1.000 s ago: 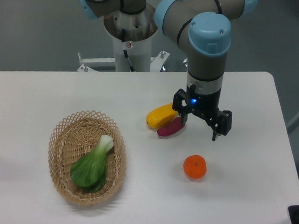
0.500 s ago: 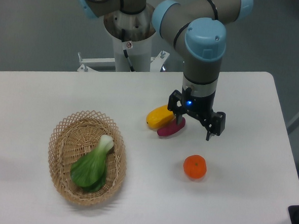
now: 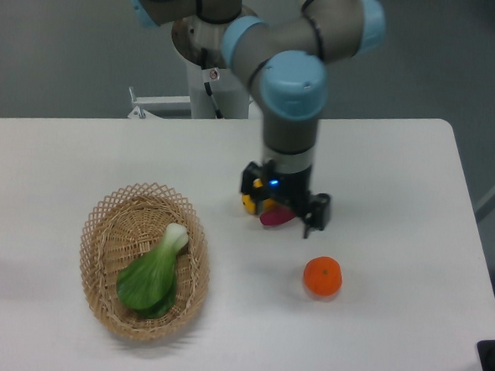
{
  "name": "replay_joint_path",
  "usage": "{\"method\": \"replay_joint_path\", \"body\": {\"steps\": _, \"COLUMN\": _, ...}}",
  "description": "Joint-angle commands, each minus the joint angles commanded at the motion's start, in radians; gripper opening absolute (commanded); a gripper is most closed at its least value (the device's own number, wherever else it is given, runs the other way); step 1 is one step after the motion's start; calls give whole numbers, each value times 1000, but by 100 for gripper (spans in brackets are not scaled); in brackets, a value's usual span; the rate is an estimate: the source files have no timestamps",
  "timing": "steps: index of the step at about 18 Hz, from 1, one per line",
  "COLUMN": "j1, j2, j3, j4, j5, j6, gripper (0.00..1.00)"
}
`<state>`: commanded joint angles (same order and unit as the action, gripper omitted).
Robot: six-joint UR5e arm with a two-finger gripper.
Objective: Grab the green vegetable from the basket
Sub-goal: 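Move the gripper over the wicker basket and lower onto the bok choy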
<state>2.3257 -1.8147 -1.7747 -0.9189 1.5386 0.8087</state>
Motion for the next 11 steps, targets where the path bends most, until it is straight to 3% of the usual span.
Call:
{"method": "replay_joint_path", "body": {"steps": 4, "j1": -87, "j2": -14, "j3": -12, "j4": 17, "j5": 0, "j6": -146, "gripper": 100}}
{"method": "replay_joint_path", "body": {"steps": 11, "j1": -221, "j2": -92, "j3": -23, "j4": 40, "j5": 23, "j6": -167, "gripper": 100}}
